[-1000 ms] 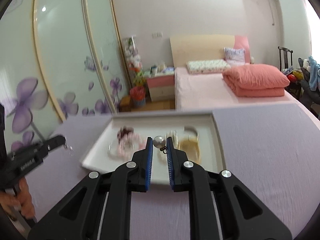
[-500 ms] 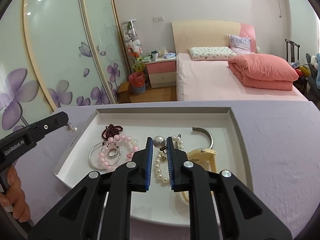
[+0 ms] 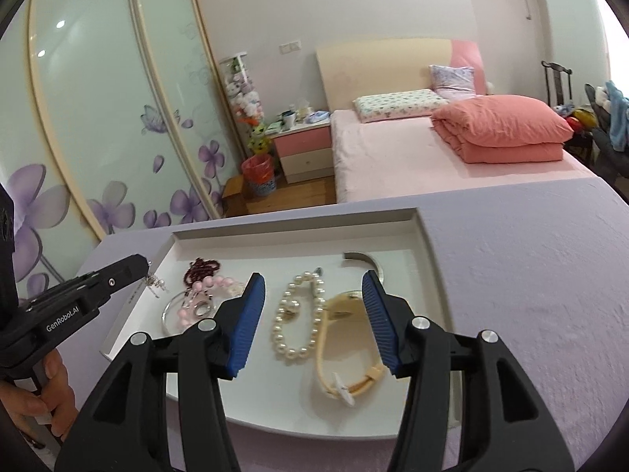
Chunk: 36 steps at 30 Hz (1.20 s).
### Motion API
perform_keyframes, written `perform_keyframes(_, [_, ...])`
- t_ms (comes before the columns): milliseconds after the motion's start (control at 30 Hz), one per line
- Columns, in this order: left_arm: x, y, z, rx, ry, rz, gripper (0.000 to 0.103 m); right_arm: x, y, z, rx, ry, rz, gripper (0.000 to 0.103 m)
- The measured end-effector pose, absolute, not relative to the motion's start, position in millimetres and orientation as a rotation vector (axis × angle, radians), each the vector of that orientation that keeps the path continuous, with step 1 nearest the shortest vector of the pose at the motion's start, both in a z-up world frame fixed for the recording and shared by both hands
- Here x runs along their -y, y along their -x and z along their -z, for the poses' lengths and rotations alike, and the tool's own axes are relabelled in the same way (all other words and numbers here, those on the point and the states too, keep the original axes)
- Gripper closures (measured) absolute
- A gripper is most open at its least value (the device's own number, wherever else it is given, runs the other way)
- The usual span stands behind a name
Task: Organize jewelry
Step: 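Release pearl earring into tray from right tool while left tool releases cluster earring there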
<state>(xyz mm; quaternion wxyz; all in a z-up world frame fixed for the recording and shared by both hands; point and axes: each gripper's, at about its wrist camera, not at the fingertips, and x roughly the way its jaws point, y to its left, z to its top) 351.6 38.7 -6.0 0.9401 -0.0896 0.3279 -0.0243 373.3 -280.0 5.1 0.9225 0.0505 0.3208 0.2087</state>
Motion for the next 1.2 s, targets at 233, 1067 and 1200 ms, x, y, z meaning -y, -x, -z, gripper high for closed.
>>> perform_keyframes(233, [-29, -361, 17, -0.691, 0.165, 0.068, 0.096, 286, -374, 2, -0.658, -0.121, -0.413, 0.050])
perform_keyframes(1067, [-53, -353, 8, -0.652, 0.273, 0.031, 0.028, 305, -360, -5, -0.612, -0.157, -0.376, 0.040])
perform_keyframes(1200, [-64, -331, -4, -0.619, 0.267, -0.011, 0.016, 309, -351, -10, -0.599, -0.175, -0.369, 0.023])
